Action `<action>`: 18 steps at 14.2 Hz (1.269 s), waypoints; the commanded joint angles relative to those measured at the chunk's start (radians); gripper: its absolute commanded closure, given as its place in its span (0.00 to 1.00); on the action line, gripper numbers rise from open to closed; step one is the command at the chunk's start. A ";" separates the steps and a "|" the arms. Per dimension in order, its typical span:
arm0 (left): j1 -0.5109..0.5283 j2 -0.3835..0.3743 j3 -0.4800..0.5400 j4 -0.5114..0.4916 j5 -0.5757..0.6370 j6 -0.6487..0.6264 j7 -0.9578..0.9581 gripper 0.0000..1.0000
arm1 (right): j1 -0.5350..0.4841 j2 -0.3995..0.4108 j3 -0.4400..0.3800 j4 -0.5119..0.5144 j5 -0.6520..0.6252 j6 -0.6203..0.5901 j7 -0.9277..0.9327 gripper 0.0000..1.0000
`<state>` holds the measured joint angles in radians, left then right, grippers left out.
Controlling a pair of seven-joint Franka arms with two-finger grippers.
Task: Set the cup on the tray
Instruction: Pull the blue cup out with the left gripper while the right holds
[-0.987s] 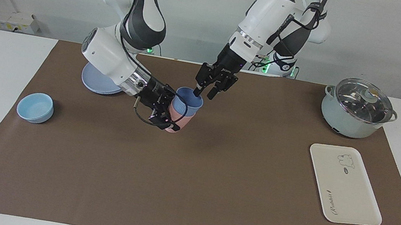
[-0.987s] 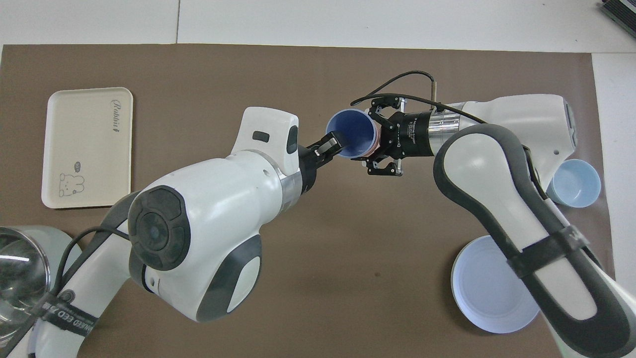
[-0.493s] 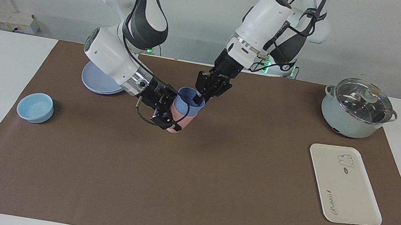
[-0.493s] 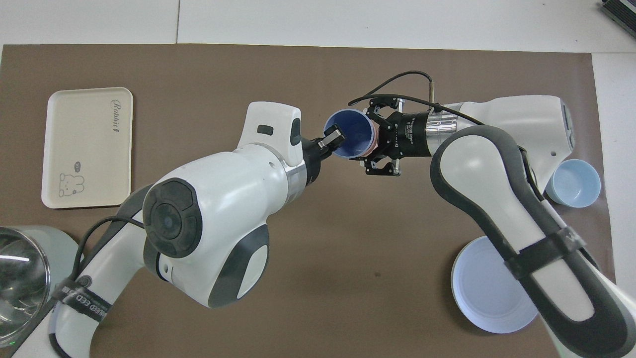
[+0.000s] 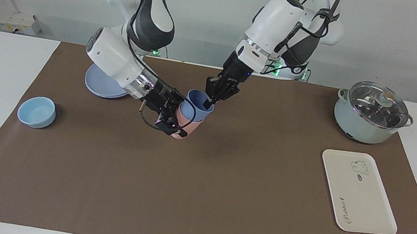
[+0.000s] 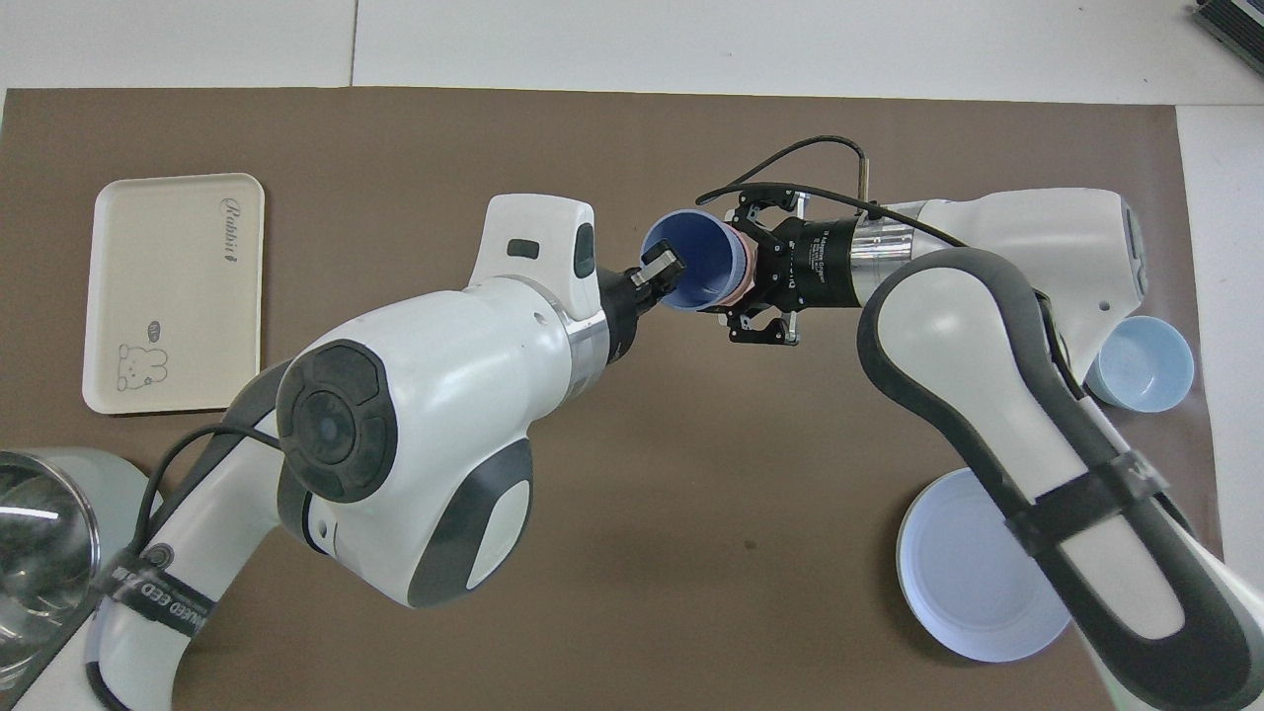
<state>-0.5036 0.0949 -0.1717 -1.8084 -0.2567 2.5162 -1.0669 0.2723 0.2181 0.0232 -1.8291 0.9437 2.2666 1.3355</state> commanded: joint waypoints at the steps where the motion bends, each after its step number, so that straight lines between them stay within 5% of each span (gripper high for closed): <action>1: 0.002 -0.036 0.020 0.057 -0.006 -0.095 -0.021 1.00 | 0.004 -0.017 0.003 -0.018 -0.023 0.010 0.031 1.00; 7: 0.106 -0.153 0.020 0.050 -0.001 -0.280 -0.001 1.00 | -0.054 -0.016 -0.002 -0.021 -0.020 -0.002 0.016 1.00; 10: 0.184 -0.194 0.020 -0.040 0.001 -0.290 0.127 1.00 | -0.143 -0.003 -0.002 -0.024 -0.010 -0.079 -0.063 1.00; 15: 0.505 -0.233 0.018 -0.132 -0.001 -0.393 0.618 1.00 | -0.358 0.084 0.000 -0.024 0.099 -0.261 -0.245 1.00; 18: 0.698 -0.144 0.018 -0.106 -0.015 -0.381 0.804 1.00 | -0.472 0.213 0.000 0.022 0.168 -0.387 -0.384 1.00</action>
<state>0.0989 -0.0880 -0.1369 -1.9156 -0.2558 2.1355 -0.3742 -0.1436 0.3484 0.0117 -1.8520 1.0663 1.9353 1.0423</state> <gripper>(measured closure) 0.952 0.207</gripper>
